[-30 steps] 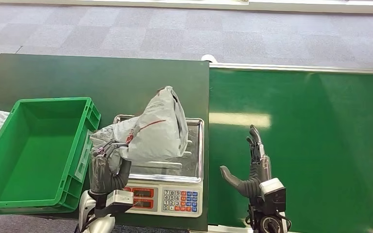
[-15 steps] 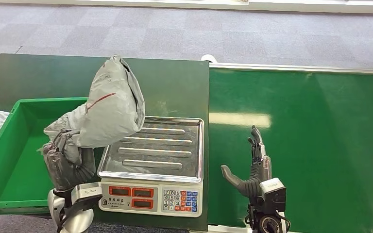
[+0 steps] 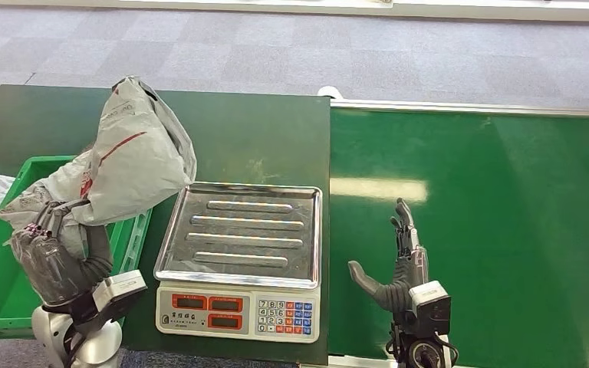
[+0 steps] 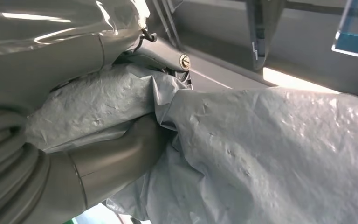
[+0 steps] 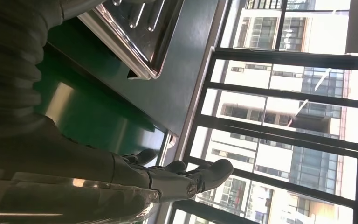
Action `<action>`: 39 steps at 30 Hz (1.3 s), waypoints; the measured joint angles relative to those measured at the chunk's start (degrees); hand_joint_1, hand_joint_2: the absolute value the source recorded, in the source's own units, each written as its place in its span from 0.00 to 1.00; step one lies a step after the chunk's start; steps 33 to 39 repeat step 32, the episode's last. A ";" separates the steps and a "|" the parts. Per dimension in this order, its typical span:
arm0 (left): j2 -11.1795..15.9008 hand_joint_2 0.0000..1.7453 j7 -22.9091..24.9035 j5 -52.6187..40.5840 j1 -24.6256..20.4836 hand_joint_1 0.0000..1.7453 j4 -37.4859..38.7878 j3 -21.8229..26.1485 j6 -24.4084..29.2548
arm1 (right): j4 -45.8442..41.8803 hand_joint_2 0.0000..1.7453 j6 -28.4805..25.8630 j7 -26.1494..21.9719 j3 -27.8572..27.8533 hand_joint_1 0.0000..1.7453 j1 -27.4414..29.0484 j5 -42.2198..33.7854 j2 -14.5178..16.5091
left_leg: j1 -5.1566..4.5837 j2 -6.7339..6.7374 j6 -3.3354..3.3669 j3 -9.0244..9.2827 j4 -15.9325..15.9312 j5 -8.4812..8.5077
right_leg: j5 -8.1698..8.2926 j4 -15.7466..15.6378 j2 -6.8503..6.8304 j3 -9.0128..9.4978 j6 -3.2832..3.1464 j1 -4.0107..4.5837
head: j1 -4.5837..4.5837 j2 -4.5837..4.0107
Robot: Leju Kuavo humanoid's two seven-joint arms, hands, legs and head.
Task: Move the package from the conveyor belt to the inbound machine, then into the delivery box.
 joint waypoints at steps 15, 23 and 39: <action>-1.80 1.00 16.53 -25.45 -2.34 1.00 7.96 13.34 0.00 | -0.33 1.00 -0.22 1.03 -0.25 0.00 0.85 0.56 -0.04 | 0.00 0.01 0.00 0.01 0.00 0.00 | 0.00 0.00 0.00 -0.01 0.00 0.00 | 0.01 0.00; -1.63 1.00 19.04 -26.00 -3.31 0.98 11.21 16.23 0.00 | -0.56 1.00 -0.17 1.11 -0.36 0.00 0.94 0.65 -0.04 | 0.00 0.01 0.00 0.01 0.00 0.00 | 0.00 0.00 0.00 -0.01 0.00 0.00 | 0.00 0.00; -1.65 1.00 15.37 -23.48 -4.73 0.98 11.55 21.90 0.00 | -0.76 1.00 -0.09 1.14 -0.37 0.00 0.99 0.77 -0.04 | 0.00 0.01 0.00 0.01 0.00 0.00 | 0.00 0.00 0.00 -0.01 0.00 0.00 | 0.00 0.00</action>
